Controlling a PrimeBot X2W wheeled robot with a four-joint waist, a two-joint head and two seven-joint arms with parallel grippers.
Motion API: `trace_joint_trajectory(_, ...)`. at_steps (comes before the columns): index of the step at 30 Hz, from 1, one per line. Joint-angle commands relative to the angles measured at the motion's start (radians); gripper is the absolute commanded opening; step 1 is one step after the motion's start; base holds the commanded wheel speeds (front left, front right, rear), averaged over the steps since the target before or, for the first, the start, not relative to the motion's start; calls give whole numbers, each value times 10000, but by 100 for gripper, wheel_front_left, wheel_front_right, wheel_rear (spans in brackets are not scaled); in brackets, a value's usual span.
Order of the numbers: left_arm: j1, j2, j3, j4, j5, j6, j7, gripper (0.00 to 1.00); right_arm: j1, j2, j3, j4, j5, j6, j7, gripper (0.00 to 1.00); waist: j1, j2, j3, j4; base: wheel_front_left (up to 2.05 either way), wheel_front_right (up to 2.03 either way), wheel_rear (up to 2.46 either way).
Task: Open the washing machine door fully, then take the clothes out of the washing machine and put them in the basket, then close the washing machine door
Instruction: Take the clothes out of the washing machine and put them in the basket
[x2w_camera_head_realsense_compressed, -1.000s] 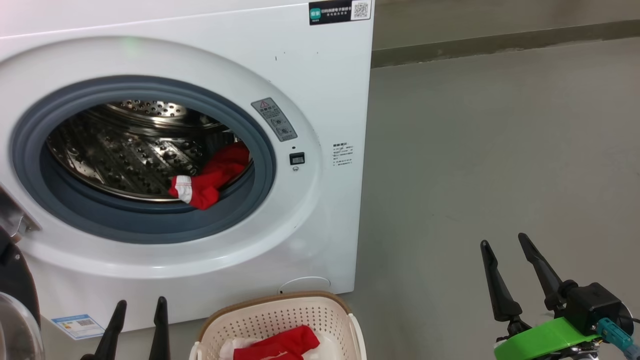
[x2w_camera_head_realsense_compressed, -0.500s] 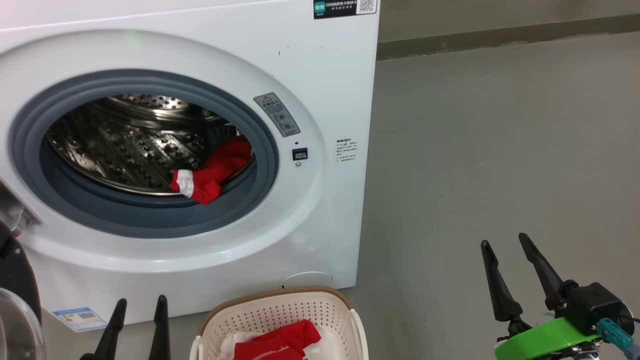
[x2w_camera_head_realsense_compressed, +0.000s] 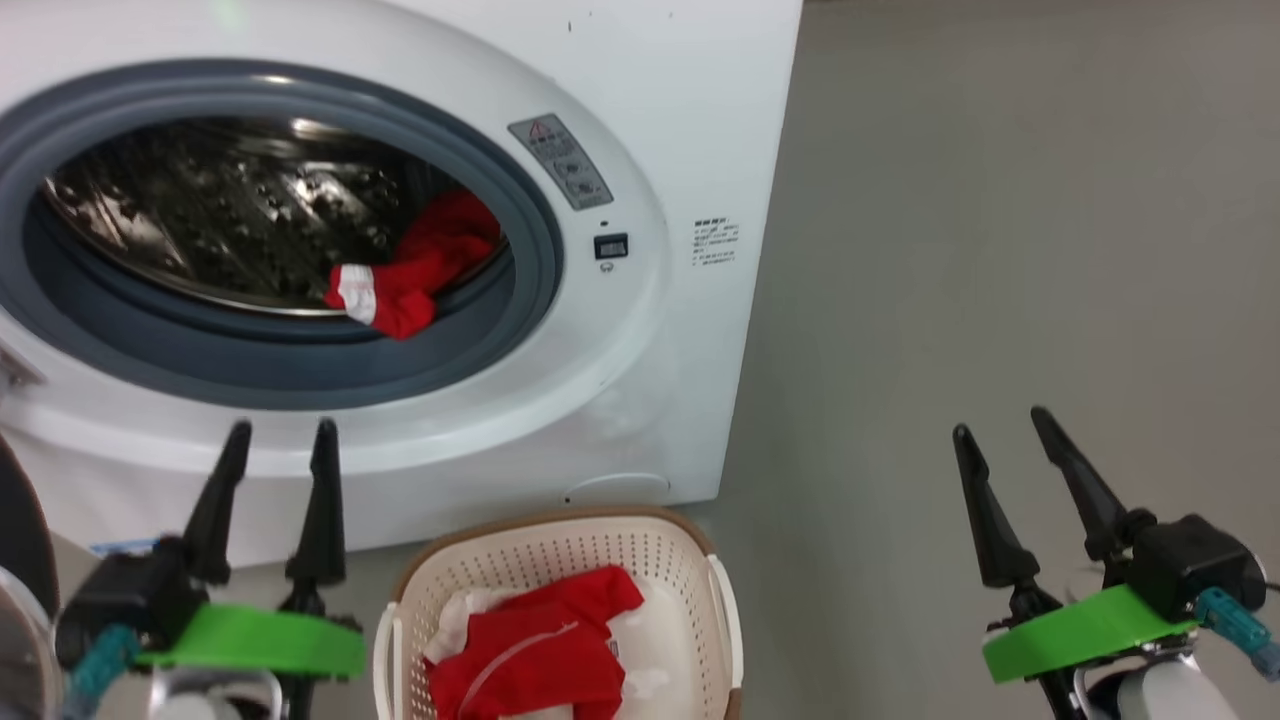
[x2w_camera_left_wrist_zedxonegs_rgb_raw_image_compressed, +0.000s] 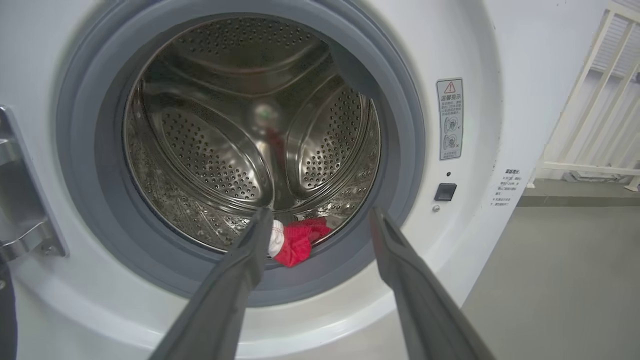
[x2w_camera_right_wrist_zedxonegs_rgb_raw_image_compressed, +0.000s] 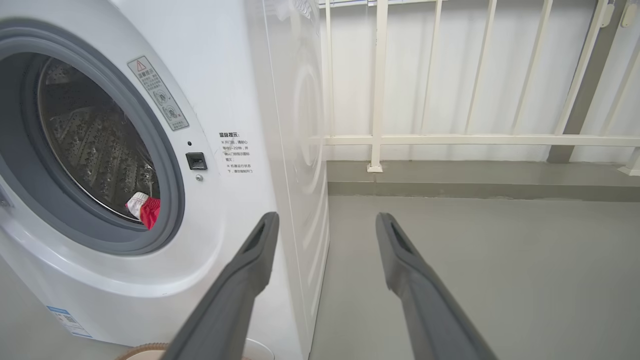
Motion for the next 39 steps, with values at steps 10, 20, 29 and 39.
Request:
trace_joint_trajectory(10,-3669,785,-301,1204,-226,-55,-118,100,-1533,-272,239,-515,-162,33,-63,100,0,0,2579,507,0,0,0)
trace_joint_trajectory(20,-6156,1190,-815,3370,-801,-55,-118,100,-2157,-308,261,-595,-167,33,-63,100,0,0,3746,373,0,0,0)
trace_joint_trajectory(29,-7956,1557,-1317,4937,-1100,-56,-118,100,-2563,-311,422,-620,-160,33,-63,100,0,0,4431,148,0,0,0)
trace_joint_trajectory(39,-9137,2100,-2447,7219,-2340,-56,-38,100,-2706,-308,783,-663,-10,33,-63,100,0,0,4522,-255,0,0,0)
